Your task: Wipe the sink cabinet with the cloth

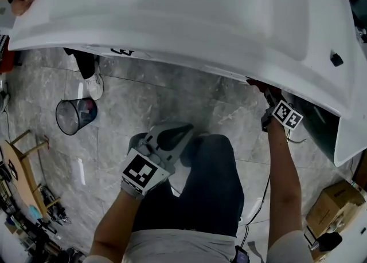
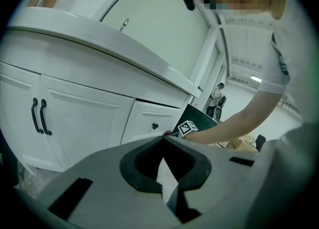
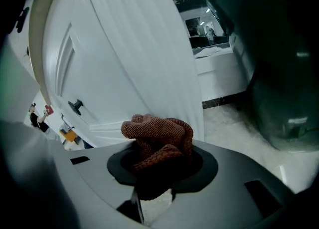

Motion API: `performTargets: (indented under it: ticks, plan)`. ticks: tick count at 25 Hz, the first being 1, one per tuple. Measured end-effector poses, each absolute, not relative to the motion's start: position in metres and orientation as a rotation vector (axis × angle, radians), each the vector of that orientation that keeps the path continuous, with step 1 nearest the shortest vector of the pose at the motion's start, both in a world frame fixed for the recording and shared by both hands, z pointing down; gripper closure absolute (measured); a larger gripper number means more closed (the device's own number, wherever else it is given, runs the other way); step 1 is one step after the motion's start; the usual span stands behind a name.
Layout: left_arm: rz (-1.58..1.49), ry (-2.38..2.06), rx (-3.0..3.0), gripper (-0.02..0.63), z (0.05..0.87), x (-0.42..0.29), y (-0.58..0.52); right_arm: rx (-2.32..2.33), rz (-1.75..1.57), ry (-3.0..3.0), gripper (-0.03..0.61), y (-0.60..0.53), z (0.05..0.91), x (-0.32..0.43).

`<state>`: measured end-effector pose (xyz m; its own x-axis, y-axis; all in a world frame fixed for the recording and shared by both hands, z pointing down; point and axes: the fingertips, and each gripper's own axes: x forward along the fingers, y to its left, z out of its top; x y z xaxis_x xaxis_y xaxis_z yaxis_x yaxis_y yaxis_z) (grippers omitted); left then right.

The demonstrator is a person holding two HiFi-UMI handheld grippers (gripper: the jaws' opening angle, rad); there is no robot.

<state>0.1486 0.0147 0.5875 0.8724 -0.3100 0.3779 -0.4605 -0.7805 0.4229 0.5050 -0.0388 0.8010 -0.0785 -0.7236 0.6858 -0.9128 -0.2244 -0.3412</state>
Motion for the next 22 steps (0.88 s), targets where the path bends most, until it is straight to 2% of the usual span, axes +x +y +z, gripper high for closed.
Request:
performTargets:
  ticks: [7,22]
  plan:
    - [0.410,-0.550,2.548,0.603,0.580,0.152,0.019,1.985,1.171,-1.776,0.440,-0.037,0.774,0.504]
    - [0.383,-0.532,2.542,0.603,0.501,0.140,0.045,2.038,0.951,-1.778,0.440,-0.031,0.629,0.503]
